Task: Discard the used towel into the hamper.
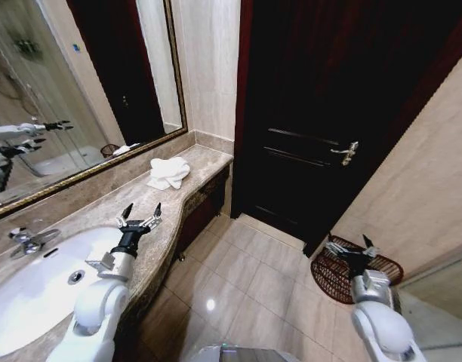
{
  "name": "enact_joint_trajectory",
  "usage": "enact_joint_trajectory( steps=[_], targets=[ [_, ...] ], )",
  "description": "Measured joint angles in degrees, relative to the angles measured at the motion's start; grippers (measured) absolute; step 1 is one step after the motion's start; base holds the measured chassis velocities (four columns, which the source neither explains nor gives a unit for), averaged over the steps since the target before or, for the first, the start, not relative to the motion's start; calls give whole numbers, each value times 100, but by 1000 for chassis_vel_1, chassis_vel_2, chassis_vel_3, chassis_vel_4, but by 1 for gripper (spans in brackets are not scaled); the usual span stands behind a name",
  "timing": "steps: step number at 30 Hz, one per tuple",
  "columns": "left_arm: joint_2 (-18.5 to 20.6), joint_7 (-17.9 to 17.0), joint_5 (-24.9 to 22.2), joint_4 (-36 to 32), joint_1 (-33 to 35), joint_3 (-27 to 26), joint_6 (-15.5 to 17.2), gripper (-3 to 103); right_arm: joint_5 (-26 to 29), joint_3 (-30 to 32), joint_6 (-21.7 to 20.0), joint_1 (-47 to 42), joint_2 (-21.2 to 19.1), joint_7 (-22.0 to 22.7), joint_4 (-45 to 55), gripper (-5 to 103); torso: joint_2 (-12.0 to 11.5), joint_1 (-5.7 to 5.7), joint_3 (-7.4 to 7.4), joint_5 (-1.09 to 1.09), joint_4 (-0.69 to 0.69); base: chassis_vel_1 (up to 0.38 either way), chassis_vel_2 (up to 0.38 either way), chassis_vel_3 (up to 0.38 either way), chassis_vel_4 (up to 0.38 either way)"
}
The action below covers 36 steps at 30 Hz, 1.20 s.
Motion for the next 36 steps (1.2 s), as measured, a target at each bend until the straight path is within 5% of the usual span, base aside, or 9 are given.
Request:
enact_joint_trajectory(
  steps=[3,8,15,27,36],
  targets=[
    [4,7,61,68,28,-81,-235,100,-3,-22,58,-133,74,112,178,100,0,0,0,-5,0,0,0,0,0],
    [225,-39,-198,-173,59,-225,-106,100,17,-84,-55,-363,137,162,407,100,0,0,-1,-2,-1,0,0,0,0],
    [231,-47,126,16,-242,-138,-55,100,-57,-203,187,-329,255,118,130,100,0,0,0,-1,-2,0,0,0,0],
    [-329,-236,353,-683,108,98,453,100,422,-187,760,-190,-101,-694,317,100,0,0,0,-2,-1,0,0,0,0],
    [-242,-426,272,-1100,459,-48,590,100,642,-312,388,-349,243,-1230,1003,100,0,0,-1,-2,-2,0,0,0,0]
  ],
)
